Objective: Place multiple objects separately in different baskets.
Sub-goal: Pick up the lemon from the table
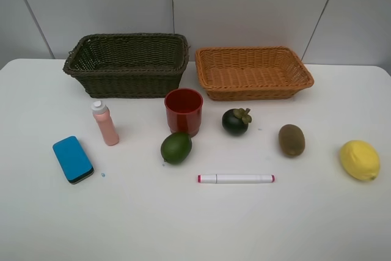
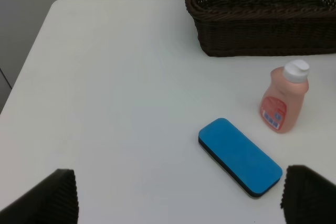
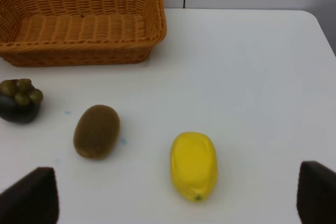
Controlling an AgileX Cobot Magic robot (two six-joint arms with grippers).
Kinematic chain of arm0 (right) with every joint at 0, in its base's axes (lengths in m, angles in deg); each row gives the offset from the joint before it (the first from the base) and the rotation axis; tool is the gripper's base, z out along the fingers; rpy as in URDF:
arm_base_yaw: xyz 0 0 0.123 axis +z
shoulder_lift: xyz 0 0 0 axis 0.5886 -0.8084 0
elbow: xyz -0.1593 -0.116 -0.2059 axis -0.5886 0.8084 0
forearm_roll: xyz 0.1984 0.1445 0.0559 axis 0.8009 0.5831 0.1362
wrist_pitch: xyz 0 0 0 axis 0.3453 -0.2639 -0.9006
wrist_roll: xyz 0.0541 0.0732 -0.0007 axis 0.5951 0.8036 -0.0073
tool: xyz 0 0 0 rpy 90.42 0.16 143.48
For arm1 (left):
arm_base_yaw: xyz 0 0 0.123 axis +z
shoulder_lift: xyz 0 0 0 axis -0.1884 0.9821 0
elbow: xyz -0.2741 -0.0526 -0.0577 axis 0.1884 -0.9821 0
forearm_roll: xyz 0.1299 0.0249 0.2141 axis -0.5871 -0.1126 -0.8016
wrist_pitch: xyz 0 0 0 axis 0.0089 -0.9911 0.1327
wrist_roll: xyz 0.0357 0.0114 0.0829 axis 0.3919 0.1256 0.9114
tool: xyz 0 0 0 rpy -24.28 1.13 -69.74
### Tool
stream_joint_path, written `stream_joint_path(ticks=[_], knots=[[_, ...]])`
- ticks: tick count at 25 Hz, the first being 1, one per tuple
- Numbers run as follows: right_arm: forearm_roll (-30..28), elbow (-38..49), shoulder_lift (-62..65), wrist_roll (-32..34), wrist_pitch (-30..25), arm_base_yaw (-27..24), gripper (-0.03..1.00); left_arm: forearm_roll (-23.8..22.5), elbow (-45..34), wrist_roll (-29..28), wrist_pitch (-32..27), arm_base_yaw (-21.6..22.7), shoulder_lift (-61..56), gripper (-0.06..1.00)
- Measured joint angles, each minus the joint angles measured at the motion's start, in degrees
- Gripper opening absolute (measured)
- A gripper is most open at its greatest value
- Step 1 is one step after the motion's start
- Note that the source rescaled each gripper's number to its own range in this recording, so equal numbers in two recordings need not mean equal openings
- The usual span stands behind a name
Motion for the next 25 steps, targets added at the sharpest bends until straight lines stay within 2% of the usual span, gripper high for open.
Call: stream_joint_path(ticks=[25], knots=[[0.0,0.0,0.0,0.0,0.0,0.0,0.99,0.0,0.0,0.0,0.0,0.0,0.0,1.0]])
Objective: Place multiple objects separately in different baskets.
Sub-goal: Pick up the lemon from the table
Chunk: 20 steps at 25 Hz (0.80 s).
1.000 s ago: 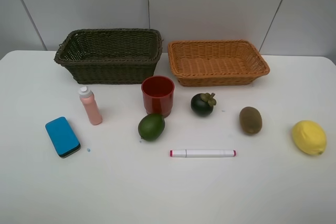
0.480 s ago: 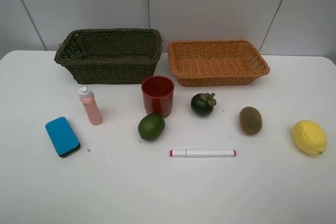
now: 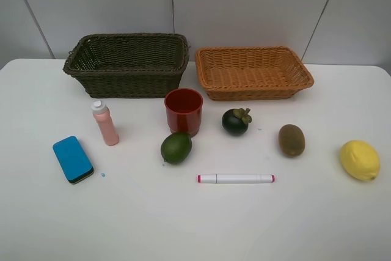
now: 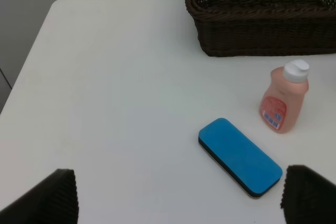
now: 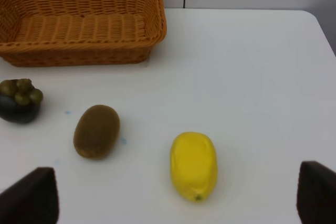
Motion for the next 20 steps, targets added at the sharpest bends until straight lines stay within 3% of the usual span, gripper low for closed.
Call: stream_joint_path(ticks=[14,20], knots=[[0.17,0.0,-0.31,0.0,0.0,0.0,0.99,0.0,0.0,0.0,0.0,0.0,0.0,1.0],[1.73,-0.68,-12.64,1.37,-0.04,0.0,0.99,0.0,0.0,0.0,0.0,0.0,0.0,1.0]])
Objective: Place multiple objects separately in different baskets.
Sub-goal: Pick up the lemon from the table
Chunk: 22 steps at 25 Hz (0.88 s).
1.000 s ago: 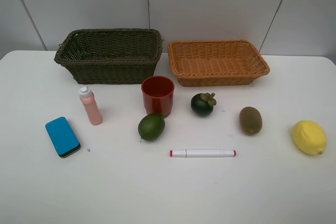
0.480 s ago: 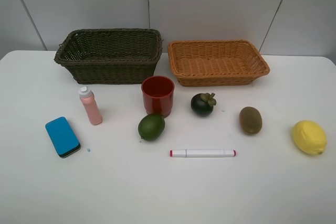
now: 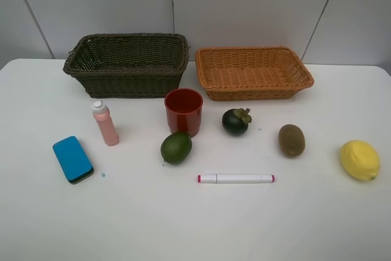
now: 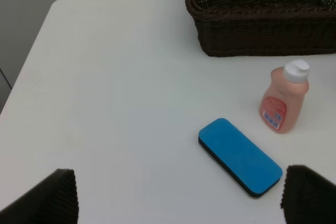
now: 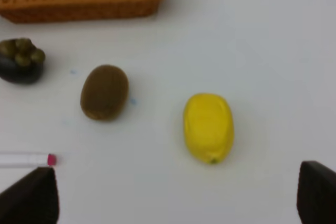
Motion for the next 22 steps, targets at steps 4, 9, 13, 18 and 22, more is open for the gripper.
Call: stream_joint_path(ticks=[4,9,13,18,22], knots=[[0.28,-3.18,-13.14,0.19,0.06,0.0,0.99,0.0,0.0,0.0,0.0,0.0,0.0,1.0],[0.28,-7.89,-29.58,0.13,1.33,0.0,0.99,0.0,0.0,0.0,0.0,0.0,0.0,1.0],[-0.2,-9.26,-40.35,-0.73,5.37,0.0,0.99,0.0,0.0,0.0,0.0,0.0,0.0,1.0],[-1.23,-9.26,-52.58,-2.24,12.44,0.0,0.99,0.0,0.0,0.0,0.0,0.0,0.0,1.0],[-3.88,-9.26,-60.21,-2.36,16.22,0.0,0.99,0.0,0.0,0.0,0.0,0.0,0.0,1.0]])
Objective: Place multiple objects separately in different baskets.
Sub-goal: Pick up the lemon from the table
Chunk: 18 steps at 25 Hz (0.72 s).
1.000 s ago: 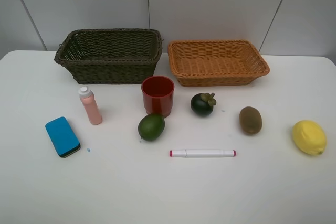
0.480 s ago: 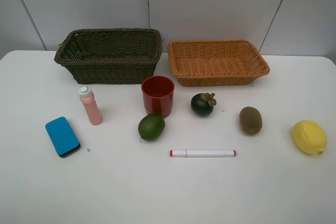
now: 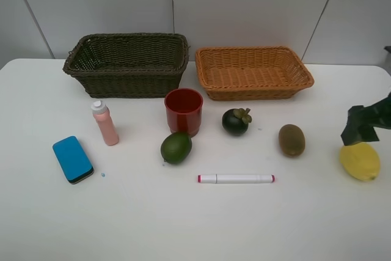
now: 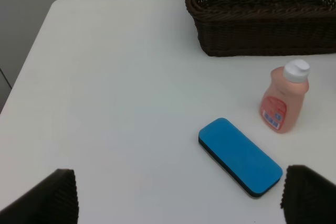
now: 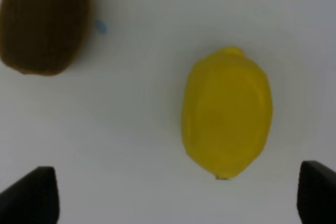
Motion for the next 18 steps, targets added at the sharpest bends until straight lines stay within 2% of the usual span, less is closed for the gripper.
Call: stream_joint_path(ticks=[7,14,18], knots=[[-2.28,0.0,-7.88,-0.05,3.45,-0.22,0.99,0.0,0.0,0.0,0.0,0.0,0.0,1.0],[-2.37,-0.05,-13.3,-1.89,7.93,-4.87,0.99,0.0,0.0,0.0,0.0,0.0,0.0,1.0],[-2.58,-0.05,-16.04,-3.26,9.68,-5.79,0.99,0.0,0.0,0.0,0.0,0.0,0.0,1.0]])
